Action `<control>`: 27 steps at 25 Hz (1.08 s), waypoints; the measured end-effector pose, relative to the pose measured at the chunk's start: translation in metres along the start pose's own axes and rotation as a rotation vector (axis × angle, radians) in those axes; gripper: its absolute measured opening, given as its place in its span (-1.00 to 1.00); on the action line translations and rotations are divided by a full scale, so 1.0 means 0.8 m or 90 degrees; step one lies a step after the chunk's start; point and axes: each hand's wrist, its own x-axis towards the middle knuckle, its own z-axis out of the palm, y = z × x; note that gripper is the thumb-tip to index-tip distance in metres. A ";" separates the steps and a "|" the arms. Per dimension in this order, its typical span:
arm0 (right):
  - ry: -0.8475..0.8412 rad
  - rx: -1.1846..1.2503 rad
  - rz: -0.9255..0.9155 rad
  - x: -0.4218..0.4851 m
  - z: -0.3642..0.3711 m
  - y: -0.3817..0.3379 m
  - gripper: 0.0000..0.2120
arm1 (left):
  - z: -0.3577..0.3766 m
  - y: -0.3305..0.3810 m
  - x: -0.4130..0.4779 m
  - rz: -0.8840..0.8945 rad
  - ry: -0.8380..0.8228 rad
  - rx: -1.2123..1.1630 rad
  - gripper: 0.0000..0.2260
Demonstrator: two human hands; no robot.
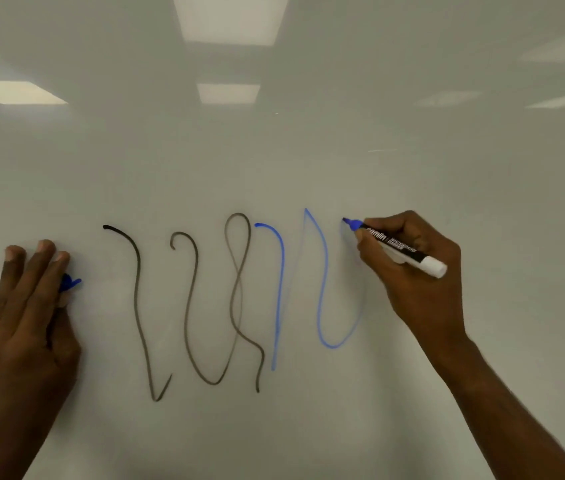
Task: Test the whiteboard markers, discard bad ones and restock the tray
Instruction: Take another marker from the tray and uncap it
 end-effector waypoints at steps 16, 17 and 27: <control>-0.023 0.057 0.264 -0.200 -0.021 0.024 -0.83 | 0.011 -0.018 -0.006 -0.042 0.059 -0.196 -0.59; -0.037 0.076 0.261 -0.204 -0.009 0.011 -0.84 | -0.001 -0.009 -0.008 -0.036 0.077 -0.199 -0.58; -0.185 0.330 0.444 -0.278 0.134 -0.088 -0.44 | -0.104 0.038 -0.134 -0.324 -0.313 -0.601 -0.71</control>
